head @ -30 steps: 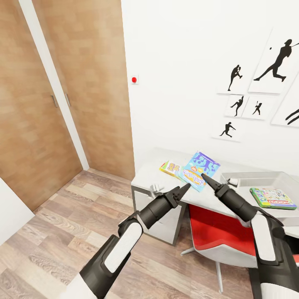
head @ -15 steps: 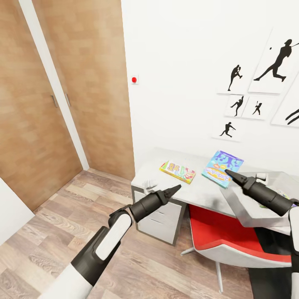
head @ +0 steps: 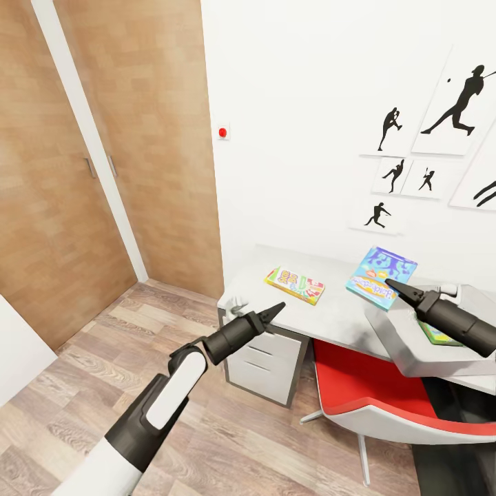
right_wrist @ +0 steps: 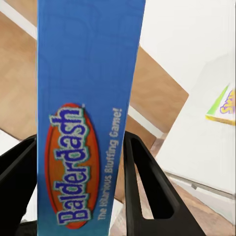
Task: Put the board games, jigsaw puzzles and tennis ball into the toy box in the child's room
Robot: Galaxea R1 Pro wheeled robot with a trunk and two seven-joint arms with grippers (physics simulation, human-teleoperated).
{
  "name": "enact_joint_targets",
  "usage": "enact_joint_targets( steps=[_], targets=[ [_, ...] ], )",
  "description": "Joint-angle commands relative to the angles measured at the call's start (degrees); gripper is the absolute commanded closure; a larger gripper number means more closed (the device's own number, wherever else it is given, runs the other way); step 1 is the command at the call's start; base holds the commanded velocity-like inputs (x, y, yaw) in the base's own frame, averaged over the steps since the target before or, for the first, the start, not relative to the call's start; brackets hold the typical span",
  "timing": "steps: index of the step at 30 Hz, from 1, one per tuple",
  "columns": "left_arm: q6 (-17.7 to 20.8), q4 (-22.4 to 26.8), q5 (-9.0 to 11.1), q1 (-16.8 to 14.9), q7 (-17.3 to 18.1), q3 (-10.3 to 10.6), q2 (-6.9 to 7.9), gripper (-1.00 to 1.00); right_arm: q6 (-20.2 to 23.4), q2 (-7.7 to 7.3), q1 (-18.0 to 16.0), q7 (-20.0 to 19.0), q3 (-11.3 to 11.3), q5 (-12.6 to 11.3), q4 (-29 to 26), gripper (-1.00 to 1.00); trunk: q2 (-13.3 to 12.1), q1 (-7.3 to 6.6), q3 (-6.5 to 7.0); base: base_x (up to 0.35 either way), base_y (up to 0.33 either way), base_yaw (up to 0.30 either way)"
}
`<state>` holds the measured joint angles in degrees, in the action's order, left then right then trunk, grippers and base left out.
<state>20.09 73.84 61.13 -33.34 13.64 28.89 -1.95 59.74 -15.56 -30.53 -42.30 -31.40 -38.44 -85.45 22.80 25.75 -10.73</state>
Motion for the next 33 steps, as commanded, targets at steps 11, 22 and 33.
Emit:
enact_joint_targets(
  steps=[11, 22, 33],
  targets=[
    [7.0, 2.7, 2.9, -0.1, -9.7, -5.3, 0.01, -1.0, 0.3, -4.44, -0.1, -0.4, 0.0, -0.4, 0.3, 1.0, 0.1, 0.04, -0.11, 0.0, 0.0, -0.003],
    [12.1, 4.6, 10.2, -2.0, -28.9, -7.6, -1.43, -1.0, 0.3, -7.07, -1.2, -0.3, 0.1, -0.9, 5.6, 1.0, 0.1, 0.04, -0.1, 0.0, 0.0, -0.003],
    [13.3, 7.0, 11.4, -2.4, -32.2, -7.6, -1.88, -1.0, 0.3, -7.78, -1.7, -0.1, 0.3, -0.8, 8.1, 1.0, 0.1, 0.04, -0.1, 0.0, 0.0, 0.0]
  ],
)
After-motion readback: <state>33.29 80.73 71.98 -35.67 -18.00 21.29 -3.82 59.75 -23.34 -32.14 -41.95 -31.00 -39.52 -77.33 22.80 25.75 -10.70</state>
